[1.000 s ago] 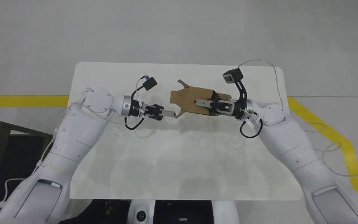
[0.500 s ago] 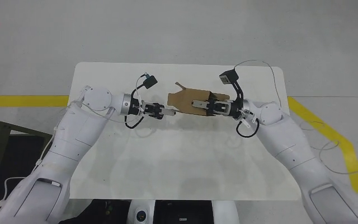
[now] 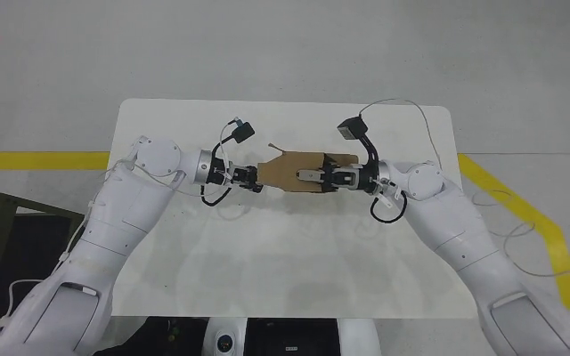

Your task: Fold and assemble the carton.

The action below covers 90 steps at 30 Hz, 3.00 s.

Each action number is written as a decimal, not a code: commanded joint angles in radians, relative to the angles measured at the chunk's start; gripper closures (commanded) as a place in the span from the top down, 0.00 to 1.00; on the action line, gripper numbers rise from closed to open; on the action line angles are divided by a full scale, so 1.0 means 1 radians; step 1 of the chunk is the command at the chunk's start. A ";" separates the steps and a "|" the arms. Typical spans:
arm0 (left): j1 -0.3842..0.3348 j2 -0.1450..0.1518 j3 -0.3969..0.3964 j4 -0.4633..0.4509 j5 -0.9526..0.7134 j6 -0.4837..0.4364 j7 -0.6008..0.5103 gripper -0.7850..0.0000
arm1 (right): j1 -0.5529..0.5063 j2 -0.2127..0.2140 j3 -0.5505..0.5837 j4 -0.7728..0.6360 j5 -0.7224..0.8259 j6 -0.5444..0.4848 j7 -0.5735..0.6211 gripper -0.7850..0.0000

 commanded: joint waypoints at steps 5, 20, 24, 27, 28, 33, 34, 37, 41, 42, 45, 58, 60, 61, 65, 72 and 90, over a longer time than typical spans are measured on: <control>0.000 0.000 0.003 0.002 -0.001 -0.004 -0.005 1.00 | 0.003 -0.005 -0.004 -0.001 0.000 0.002 0.002 0.00; 0.004 0.001 0.008 -0.007 -0.001 -0.004 -0.015 1.00 | 0.007 -0.015 -0.004 0.017 -0.003 -0.005 -0.005 0.00; 0.003 0.001 0.006 -0.002 0.001 -0.008 -0.011 1.00 | 0.001 -0.010 0.012 0.030 -0.008 -0.008 -0.008 0.00; 0.003 0.003 -0.001 0.008 0.004 -0.008 -0.005 1.00 | -0.008 -0.003 0.031 0.038 -0.013 -0.007 -0.007 0.00; 0.003 0.004 -0.005 0.012 0.004 -0.008 -0.003 1.00 | -0.013 0.001 0.038 0.039 -0.016 -0.005 -0.005 0.00; 0.004 0.012 -0.033 0.025 0.009 -0.013 0.025 1.00 | -0.042 0.018 0.055 0.016 -0.028 0.035 0.035 0.00; 0.004 0.014 -0.041 0.027 0.010 -0.013 0.031 1.00 | -0.047 0.021 0.055 0.008 -0.031 0.046 0.046 0.00; 0.006 0.020 -0.066 0.028 0.015 -0.014 0.054 1.00 | -0.066 0.028 0.055 -0.010 -0.035 0.061 0.061 0.00; 0.010 0.028 -0.095 0.023 0.020 -0.009 0.083 1.00 | -0.082 0.031 0.042 -0.032 -0.034 0.074 0.074 0.00; 0.011 0.029 -0.100 0.022 0.021 -0.006 0.089 1.00 | -0.083 0.031 0.038 -0.037 -0.033 0.077 0.077 0.00; 0.016 0.031 -0.103 0.019 0.026 -0.001 0.090 1.00 | -0.082 0.027 0.022 -0.048 -0.031 0.080 0.080 0.00; 0.023 0.023 -0.051 -0.017 0.009 0.005 0.021 1.00 | -0.051 0.015 0.005 -0.026 -0.010 0.050 0.050 0.00; 0.024 0.022 -0.046 -0.021 0.012 0.007 0.019 1.00 | -0.048 0.012 0.003 -0.023 -0.008 0.045 0.045 0.00; 0.025 0.022 -0.043 -0.024 0.015 0.007 0.021 1.00 | -0.046 0.011 0.002 -0.024 -0.007 0.043 0.043 0.00; 0.025 0.018 -0.031 -0.031 0.012 0.011 0.026 1.00 | -0.044 0.006 -0.006 -0.026 -0.003 0.038 0.038 0.00; 0.015 0.014 -0.019 -0.027 0.009 0.009 0.024 1.00 | -0.043 0.003 -0.011 -0.026 -0.002 0.038 0.038 0.00; 0.010 0.018 -0.035 -0.012 -0.006 0.010 0.027 1.00 | -0.040 0.014 0.019 0.008 -0.015 0.036 0.036 0.00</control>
